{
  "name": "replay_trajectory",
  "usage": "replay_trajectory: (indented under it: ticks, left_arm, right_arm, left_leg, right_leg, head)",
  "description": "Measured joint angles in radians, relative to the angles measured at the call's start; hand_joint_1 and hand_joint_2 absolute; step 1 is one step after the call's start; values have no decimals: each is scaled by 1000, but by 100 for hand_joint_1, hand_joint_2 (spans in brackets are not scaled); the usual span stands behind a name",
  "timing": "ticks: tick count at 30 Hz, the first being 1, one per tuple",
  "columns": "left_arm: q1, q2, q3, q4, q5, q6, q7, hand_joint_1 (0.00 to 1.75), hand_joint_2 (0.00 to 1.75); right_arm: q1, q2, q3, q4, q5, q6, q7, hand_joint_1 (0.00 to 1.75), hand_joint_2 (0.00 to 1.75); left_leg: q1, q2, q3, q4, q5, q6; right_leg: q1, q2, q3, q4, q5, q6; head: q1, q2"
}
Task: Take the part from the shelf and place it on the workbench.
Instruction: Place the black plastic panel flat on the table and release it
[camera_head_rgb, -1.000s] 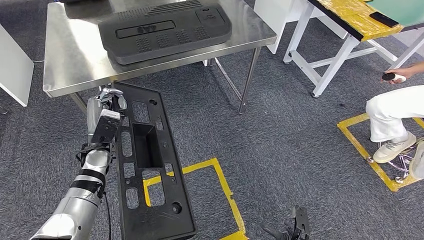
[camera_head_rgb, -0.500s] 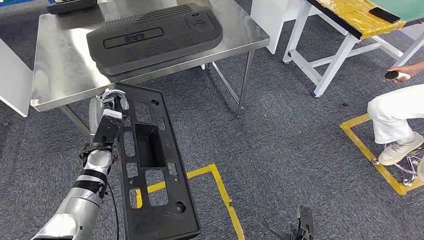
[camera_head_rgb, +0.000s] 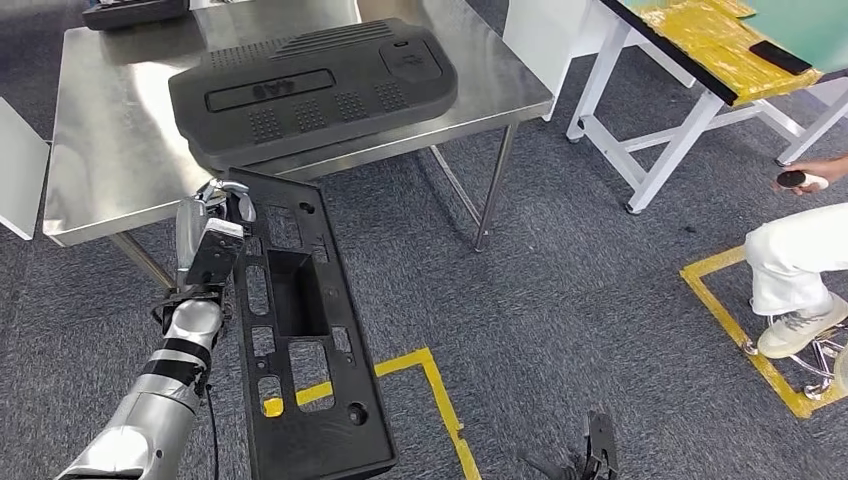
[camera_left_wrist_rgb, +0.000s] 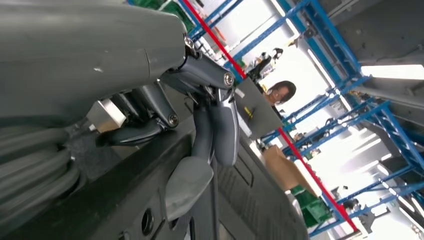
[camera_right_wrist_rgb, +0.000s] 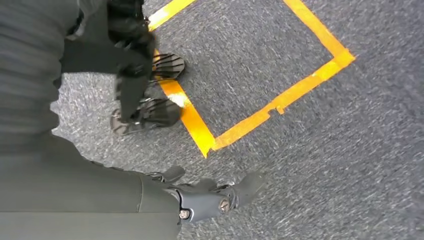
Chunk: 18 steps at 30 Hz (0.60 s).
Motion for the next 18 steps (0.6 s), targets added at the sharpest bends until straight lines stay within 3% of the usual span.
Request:
replay_trajectory:
  ticks: [2,3,4,6,7,8,10,11,12,14,15,16,18]
  left_arm:
    - [8,0,0,1,0,0,0,175,175]
    - [11,0,0,1,0,0,0,175,175]
    - [12,0,0,1,0,0,0,175,175]
    - [14,0,0,3,0,-1,0,175,175]
    - [14,0,0,4,0,-1,0,175,175]
    - [15,0,0,5,1,-1,0,175,175]
    - [11,0,0,5,1,-1,-1,175,175]
    - [8,0,0,4,0,-1,-1,175,175]
    - [6,0,0,5,1,0,-2,175,175]
    - [15,1,0,8,2,0,-1,175,175]
    - [24,1,0,11,3,0,-1,175,175]
    - [33,2,0,13,4,0,0,175,175]
    - [41,4,0,15,5,0,0,175,175]
  right_arm:
    - [6,0,0,0,0,0,0,0,175]
    - [8,-1,0,0,0,0,0,0,175]
    - [9,-2,0,0,0,0,0,0,175]
    - [11,-4,0,1,0,0,0,0,175]
    - [12,-5,0,2,1,0,0,0,175]
    - [12,-6,0,2,1,0,1,0,175]
    - [11,-6,0,2,3,0,1,0,175]
    - [11,-5,0,2,3,0,0,0,175]
    - [11,-5,0,2,3,0,0,0,175]
    - [14,-4,0,2,3,0,0,0,175]
    - [16,-4,0,3,4,0,0,0,175]
    - [19,-4,0,4,5,0,0,0,175]
    - [23,-4,0,4,7,0,0,0,175]
  left_leg:
    - [3,-3,27,0,-24,-2]
    - [5,-4,44,0,-37,-5]
    - [8,-6,62,0,-52,-8]
    - [9,-7,94,-2,-83,-18]
    - [8,-8,105,-7,-98,-25]
    - [6,-8,119,-14,-106,-31]
    - [4,-7,145,-27,-107,-44]
    - [4,-5,144,-7,-96,-47]
    - [4,-3,123,37,-82,-46]
    - [2,2,44,171,-79,-37]
    - [0,3,2,223,-108,-35]
    - [-1,4,-35,251,-157,-35]
    - [-3,4,-85,235,-246,-37]
  right_leg:
    - [-5,-2,-73,46,-26,4]
    - [-6,-3,-85,20,-21,8]
    - [-6,-5,-82,-36,5,15]
    - [-4,-12,-58,-181,121,30]
    - [0,-15,-44,-231,170,27]
    - [3,-18,-34,-261,202,18]
    - [8,-18,-13,-270,197,-13]
    - [7,-16,1,-274,191,-25]
    - [6,-15,18,-277,183,-37]
    - [6,-9,57,-282,159,-53]
    - [9,-5,77,-283,144,-58]
    - [11,-1,98,-284,127,-60]
    - [18,8,143,-284,94,-62]
  head:
    - [0,0]
    - [0,0]
    - [1,0]
    - [4,0]
    - [6,0]
    - [7,0]
    - [6,0]
    - [4,0]
    - [2,0]
    - [-1,0]
    - [-2,0]
    - [-2,0]
    - [-3,0]
